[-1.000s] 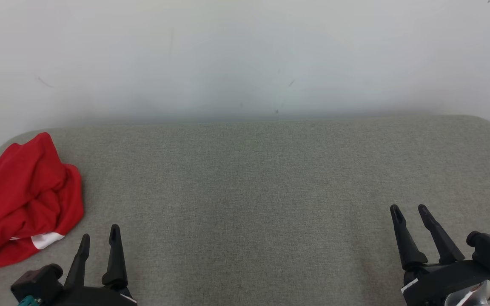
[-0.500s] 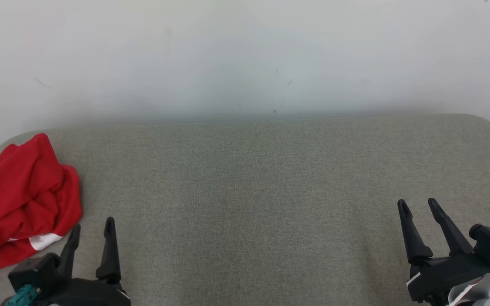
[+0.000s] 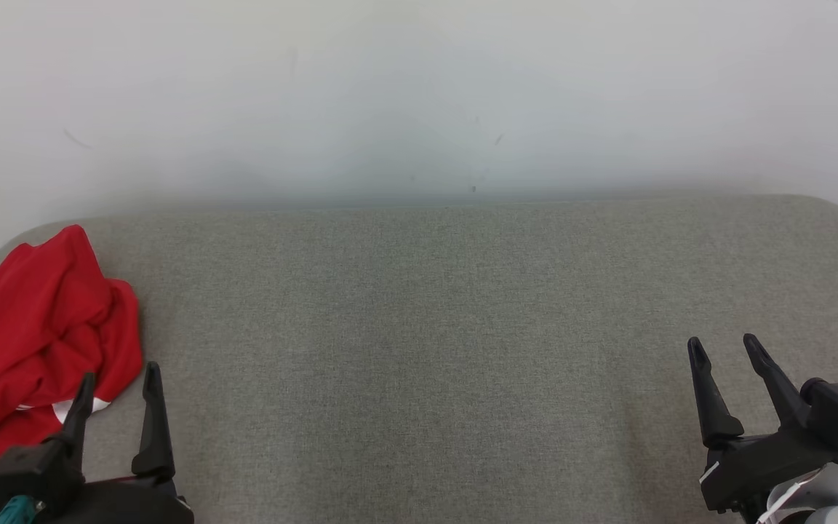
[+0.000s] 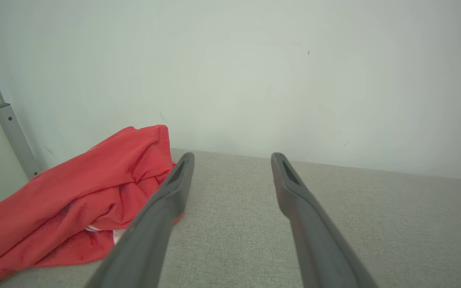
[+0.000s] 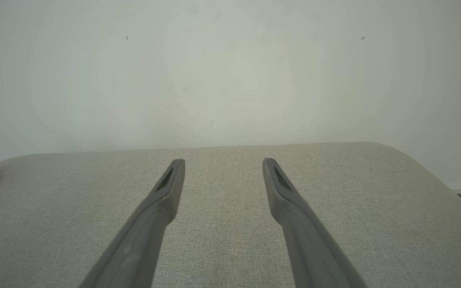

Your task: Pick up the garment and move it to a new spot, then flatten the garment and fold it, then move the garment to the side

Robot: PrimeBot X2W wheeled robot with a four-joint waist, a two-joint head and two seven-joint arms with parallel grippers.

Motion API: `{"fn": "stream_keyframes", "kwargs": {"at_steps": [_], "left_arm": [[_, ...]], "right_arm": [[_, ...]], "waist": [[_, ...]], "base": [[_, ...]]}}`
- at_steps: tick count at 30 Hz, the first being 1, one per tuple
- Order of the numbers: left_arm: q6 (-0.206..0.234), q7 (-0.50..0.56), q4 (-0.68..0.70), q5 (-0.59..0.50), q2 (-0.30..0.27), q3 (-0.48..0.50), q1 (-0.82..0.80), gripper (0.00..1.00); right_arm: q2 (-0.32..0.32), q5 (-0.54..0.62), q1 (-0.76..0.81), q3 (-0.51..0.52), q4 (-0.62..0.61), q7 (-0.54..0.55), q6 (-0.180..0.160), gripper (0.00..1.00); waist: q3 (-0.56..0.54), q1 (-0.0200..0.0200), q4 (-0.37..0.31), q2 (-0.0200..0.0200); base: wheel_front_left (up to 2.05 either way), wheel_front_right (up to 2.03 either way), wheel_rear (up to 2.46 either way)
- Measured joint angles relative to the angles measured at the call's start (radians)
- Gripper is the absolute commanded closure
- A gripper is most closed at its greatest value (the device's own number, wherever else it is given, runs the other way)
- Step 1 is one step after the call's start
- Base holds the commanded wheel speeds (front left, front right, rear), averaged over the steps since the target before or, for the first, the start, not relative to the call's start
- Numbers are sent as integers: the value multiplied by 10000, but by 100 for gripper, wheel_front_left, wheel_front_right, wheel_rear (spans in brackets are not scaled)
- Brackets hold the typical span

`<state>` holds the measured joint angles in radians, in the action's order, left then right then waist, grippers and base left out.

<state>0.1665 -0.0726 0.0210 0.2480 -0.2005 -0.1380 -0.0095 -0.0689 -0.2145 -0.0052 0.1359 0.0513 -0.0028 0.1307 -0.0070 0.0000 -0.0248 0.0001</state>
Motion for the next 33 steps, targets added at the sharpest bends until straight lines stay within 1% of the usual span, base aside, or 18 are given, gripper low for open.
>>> {"fn": "stream_keyframes", "kwargs": {"at_steps": [6,16,33], "left_arm": [[6,-113,117,-318,-148,-6,73,0],[178,-128,232,-917,-362,-21,206,0],[253,-4,290,-859,-470,-123,276,0]], "right_arm": [[71,405,-25,59,-4,29,0,0],[201,1083,-54,188,-29,221,2,0],[209,1014,-81,226,-50,297,0,0]], "waist": [[-10,0,29,0],[-10,0,21,0],[-41,0,51,0]], "base": [[0,0,0],[0,0,0],[0,0,0]]}}
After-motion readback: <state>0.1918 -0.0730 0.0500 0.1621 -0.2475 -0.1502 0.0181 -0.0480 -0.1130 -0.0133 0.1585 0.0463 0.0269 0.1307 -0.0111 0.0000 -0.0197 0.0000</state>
